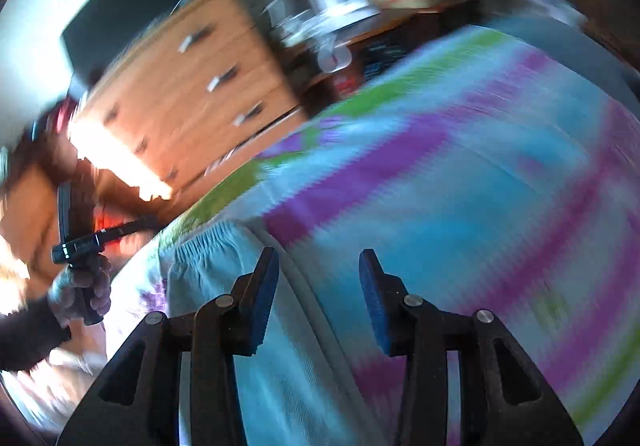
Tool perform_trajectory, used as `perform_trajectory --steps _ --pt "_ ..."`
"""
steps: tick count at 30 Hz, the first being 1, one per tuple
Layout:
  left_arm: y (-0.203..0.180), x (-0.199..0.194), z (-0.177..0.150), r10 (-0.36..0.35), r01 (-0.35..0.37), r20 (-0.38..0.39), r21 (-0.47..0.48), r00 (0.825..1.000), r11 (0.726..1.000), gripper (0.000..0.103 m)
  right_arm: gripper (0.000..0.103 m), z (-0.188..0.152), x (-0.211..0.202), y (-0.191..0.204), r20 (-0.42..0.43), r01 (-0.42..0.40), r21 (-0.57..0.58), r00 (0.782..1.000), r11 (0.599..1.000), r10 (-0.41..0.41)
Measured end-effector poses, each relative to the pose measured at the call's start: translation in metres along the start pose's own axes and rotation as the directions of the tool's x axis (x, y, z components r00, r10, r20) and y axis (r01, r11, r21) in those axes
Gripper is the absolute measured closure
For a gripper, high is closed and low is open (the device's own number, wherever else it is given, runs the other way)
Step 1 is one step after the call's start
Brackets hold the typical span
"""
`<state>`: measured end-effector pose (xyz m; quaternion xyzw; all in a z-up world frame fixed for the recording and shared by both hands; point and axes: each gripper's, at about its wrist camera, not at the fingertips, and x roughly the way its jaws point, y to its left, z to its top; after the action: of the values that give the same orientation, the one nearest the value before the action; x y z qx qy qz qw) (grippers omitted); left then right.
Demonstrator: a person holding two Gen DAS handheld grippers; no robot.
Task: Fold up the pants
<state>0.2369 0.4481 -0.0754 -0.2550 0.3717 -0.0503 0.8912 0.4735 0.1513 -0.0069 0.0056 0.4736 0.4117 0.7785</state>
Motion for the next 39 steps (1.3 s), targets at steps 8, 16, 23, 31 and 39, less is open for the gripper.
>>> perform_trajectory --steps 8,16,23,31,39 --pt "-0.159 0.154 -0.054 -0.383 0.45 -0.454 0.044 0.804 0.892 0.051 0.056 -0.17 -0.051 -0.053 -0.064 -0.137 0.447 0.981 0.884 0.184" --pt "-0.098 0.221 -0.05 -0.339 0.285 -0.399 -0.192 0.852 0.939 0.103 0.1 -0.27 -0.066 -0.162 0.151 -0.217 0.728 0.976 0.65 0.156" --pt "-0.148 0.199 -0.057 -0.301 0.335 -0.461 -0.009 0.835 0.942 0.073 0.06 -0.301 -0.141 -0.17 0.238 -0.233 0.7 0.967 0.675 0.086" --pt "-0.187 0.142 -0.118 -0.302 0.332 -0.448 -0.012 0.841 0.943 0.069 0.016 -0.262 -0.207 -0.193 -0.058 0.011 0.517 0.998 0.856 0.023" --pt "-0.243 0.089 -0.255 -0.373 0.334 -0.577 -0.177 0.726 0.926 0.056 0.01 -0.225 -0.13 -0.244 -0.437 -0.015 0.311 0.885 0.95 0.157"
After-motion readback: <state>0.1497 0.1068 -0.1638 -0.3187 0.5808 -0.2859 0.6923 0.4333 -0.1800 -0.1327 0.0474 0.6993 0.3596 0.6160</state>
